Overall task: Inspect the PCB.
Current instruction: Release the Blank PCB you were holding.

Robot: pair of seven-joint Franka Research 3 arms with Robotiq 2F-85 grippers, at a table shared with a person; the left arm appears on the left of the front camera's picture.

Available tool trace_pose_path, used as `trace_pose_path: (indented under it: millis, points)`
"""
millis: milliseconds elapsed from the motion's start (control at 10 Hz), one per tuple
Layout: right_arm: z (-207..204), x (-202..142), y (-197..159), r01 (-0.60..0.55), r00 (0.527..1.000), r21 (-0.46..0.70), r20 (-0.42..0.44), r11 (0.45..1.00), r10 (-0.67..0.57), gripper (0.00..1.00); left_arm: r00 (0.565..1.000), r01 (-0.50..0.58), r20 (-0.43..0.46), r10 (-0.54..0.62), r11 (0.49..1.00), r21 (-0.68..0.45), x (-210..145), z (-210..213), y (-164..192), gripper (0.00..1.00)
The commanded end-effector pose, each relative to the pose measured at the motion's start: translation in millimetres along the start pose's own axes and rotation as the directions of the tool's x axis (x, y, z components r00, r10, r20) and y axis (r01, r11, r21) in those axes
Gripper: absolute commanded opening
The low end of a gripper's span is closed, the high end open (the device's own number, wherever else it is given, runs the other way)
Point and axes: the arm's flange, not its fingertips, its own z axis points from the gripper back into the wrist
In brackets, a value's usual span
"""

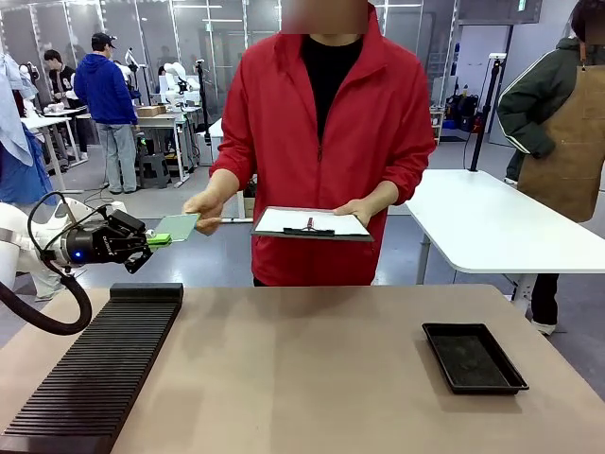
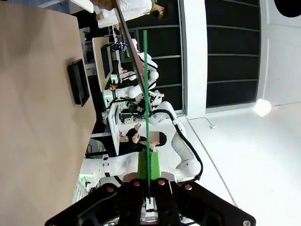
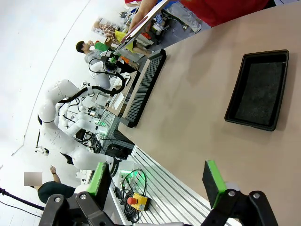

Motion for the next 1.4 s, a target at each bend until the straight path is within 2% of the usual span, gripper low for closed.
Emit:
trace_pose_path:
  millis: [0,1300]
  points:
    - [1.8,2.1,-0.1,-0.021,1.0,0.009,0.009,1.0,0.021,1.0,1.0,0.0,-0.004,0.0,1.0,-0.008,-1.9,-0.9,-0.4,0.03]
    - [1.8,2.1,-0.1,-0.021,1.0,0.009,0.009,1.0,0.021,1.0,1.0,0.0,-0.004,0.0,1.0,-0.008,-1.9,-0.9,-0.4,0.03]
